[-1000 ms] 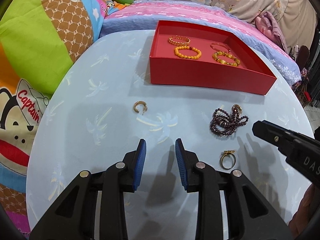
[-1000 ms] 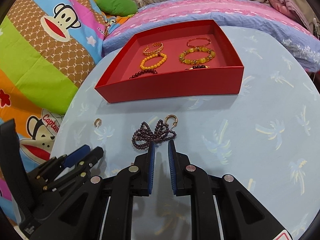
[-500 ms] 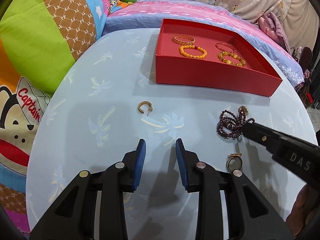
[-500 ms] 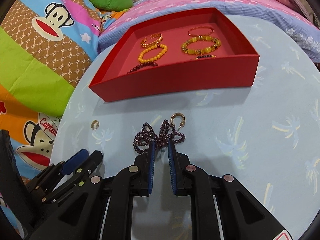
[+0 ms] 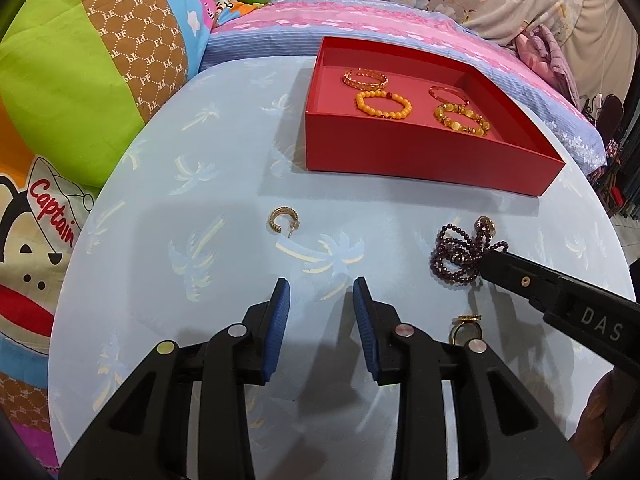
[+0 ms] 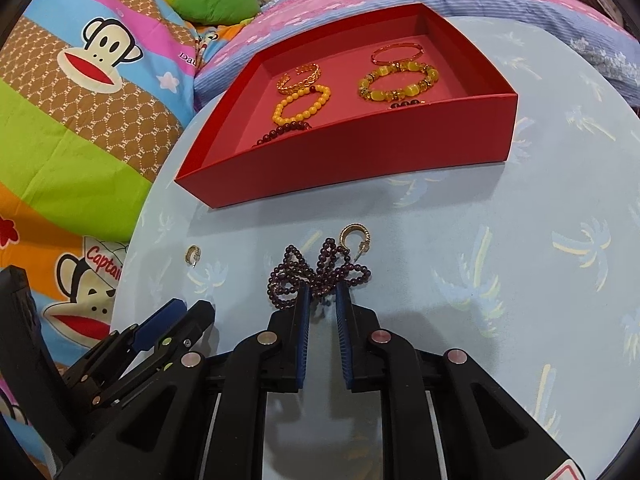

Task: Organize jewelry
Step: 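Grasp the dark garnet bead strand with the right tool while the left tool approaches the gold ring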

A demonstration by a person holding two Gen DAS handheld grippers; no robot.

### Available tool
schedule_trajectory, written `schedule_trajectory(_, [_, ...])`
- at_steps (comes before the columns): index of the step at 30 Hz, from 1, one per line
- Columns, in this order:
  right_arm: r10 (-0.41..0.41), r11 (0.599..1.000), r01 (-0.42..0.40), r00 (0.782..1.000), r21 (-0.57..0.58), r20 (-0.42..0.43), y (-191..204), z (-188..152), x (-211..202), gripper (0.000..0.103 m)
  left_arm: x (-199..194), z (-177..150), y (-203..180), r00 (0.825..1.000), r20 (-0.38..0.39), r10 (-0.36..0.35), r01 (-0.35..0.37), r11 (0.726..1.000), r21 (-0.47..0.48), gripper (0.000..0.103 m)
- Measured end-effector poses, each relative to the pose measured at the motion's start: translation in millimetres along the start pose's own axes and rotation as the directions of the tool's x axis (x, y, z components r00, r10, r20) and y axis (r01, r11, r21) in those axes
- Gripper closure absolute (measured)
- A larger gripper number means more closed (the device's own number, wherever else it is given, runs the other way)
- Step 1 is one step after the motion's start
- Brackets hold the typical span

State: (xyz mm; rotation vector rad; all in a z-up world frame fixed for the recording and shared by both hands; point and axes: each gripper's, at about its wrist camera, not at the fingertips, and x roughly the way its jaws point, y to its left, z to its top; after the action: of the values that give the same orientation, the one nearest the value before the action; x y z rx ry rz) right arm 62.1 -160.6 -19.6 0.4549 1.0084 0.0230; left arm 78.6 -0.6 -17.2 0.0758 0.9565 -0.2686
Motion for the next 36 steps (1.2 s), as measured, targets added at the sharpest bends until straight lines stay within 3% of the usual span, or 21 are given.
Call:
schedule_trajectory(3, [-0.001,1.0,0.001,1.0,0.002,0.003,-0.1,-0.1,1.0,0.089,0.3,0.7,-0.6,1.0,0.0,-0.001,0.001,1.0,0.001,0.071])
schedule_trajectory(7, [-0.003,1.0,0.003,1.0,0.002,0.008,-1.7,-0.2,1.6,0.099,0.5,1.0,-1.4,1.0,-0.002,-0.004,0.004,1.0,0.002,0.071])
schedule_trajectory(22, [-0.049,0.999,0.049,0.999,0.012,0.009,-26.3,-19.8,-19.7,0.099,-1.2,-2.1,-12.6,0.999,-0.011,-0.045,0.045,0.999,0.007,0.071])
schedule_trajectory(31, [-0.027,0.999,0.026,1.0,0.045,0.017,-24.4,-17.7,-23.3,0.089,-5.7,-5.5,-26.1,0.997,-0.02,-0.081,0.082,0.996,0.028,0.065])
schedule_trajectory(36, [-0.014,0.998,0.011,0.999,0.062,0.044,-24.9,-14.8,-30.4,0.076,-5.2,-4.7,-26.1,0.996,-0.025,-0.08,0.081,0.996,0.026,0.065])
